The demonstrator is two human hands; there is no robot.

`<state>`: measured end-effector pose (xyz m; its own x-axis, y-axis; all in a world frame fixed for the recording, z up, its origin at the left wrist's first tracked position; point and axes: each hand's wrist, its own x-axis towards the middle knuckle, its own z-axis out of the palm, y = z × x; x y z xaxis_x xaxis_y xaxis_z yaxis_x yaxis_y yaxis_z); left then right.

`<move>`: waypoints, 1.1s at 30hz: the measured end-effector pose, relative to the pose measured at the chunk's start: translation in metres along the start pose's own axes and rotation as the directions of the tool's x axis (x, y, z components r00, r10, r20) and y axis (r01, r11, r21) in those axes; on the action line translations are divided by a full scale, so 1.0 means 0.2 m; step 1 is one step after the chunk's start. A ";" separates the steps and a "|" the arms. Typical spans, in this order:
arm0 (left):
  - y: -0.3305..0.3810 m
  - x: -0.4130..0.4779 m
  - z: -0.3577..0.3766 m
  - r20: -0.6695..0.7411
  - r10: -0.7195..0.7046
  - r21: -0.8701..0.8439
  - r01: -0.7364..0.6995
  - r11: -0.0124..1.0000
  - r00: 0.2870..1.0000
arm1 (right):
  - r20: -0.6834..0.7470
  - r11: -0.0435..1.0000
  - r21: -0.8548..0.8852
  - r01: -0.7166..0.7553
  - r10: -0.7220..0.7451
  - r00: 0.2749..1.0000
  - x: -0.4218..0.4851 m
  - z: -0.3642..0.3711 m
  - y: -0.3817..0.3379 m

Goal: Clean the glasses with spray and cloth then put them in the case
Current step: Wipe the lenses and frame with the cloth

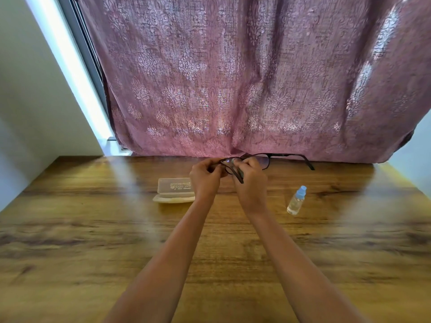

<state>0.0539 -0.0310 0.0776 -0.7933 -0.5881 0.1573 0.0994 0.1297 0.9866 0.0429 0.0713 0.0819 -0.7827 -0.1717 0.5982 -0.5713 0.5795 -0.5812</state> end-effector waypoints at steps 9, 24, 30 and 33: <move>0.00 0.03 -0.05 -0.088 -0.001 -0.012 0.000 1.000 0.996 | -0.254 0.993 0.116 -0.027 0.056 0.966 0.02 -0.09 0.04; 0.02 0.02 -0.03 -0.058 0.064 0.157 -0.054 0.986 0.996 | -0.208 0.997 -0.002 -0.079 0.077 0.975 0.02 -0.06 0.12; 0.01 0.03 -0.05 -0.073 0.054 0.183 -0.040 0.982 0.996 | -0.139 0.998 -0.052 -0.025 0.017 0.990 0.00 -0.04 0.14; 0.01 0.02 -0.05 -0.075 0.061 0.168 -0.048 0.985 0.995 | -0.173 0.992 -0.051 -0.115 0.105 0.979 0.01 -0.06 0.19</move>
<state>0.0559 -0.0413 0.0811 -0.7387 -0.6370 0.2201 0.0348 0.2900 0.9564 0.0224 0.1023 0.0679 -0.7840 0.0302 0.6200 -0.4639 0.6353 -0.6175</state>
